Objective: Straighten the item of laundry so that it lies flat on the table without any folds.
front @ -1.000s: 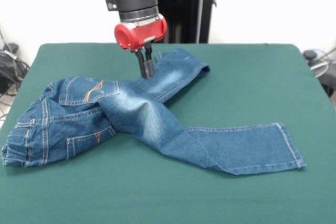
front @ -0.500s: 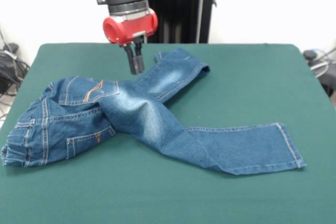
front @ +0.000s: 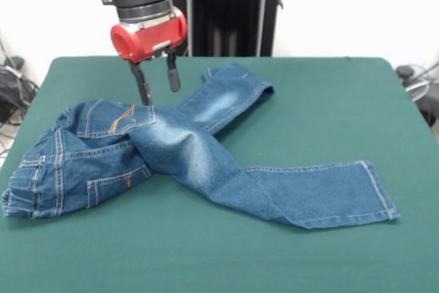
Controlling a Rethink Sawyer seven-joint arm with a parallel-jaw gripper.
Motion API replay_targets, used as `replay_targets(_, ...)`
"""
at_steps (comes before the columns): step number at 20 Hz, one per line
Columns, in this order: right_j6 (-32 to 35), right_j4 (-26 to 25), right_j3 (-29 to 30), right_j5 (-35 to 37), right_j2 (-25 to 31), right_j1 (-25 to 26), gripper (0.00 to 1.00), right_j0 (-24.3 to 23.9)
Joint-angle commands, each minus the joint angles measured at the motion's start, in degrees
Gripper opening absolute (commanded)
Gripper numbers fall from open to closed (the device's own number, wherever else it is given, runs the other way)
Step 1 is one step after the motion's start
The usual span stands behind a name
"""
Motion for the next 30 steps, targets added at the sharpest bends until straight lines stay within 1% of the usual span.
replay_targets(1, -2.6, -5.0, -6.7, 2.3, 4.7, 0.5, 1.0, 2.2)
replay_targets(5, -3.0, -6.2, -7.6, 2.8, 5.0, 0.4, 1.0, 2.6)
replay_targets(9, -3.7, -6.7, -8.2, 4.0, 6.3, 1.3, 1.0, 1.8)
replay_targets(13, -5.1, -6.7, -8.3, 4.7, 7.9, 2.8, 1.0, 0.3)
replay_targets(18, -6.6, -6.9, -9.7, 6.8, 8.6, 5.1, 1.0, -0.6)
replay_targets(22, -6.8, -7.8, -11.0, 7.5, 7.8, 6.6, 1.0, 0.2)
replay_targets(26, -9.8, -11.1, -13.2, 7.0, 6.8, 10.2, 1.0, 0.3)
replay_targets(27, -11.4, -11.8, -14.1, 7.7, 6.9, 11.8, 1.0, -0.1)
replay_targets(30, -13.3, -14.1, -15.6, 9.7, 5.6, 13.3, 1.0, 0.1)
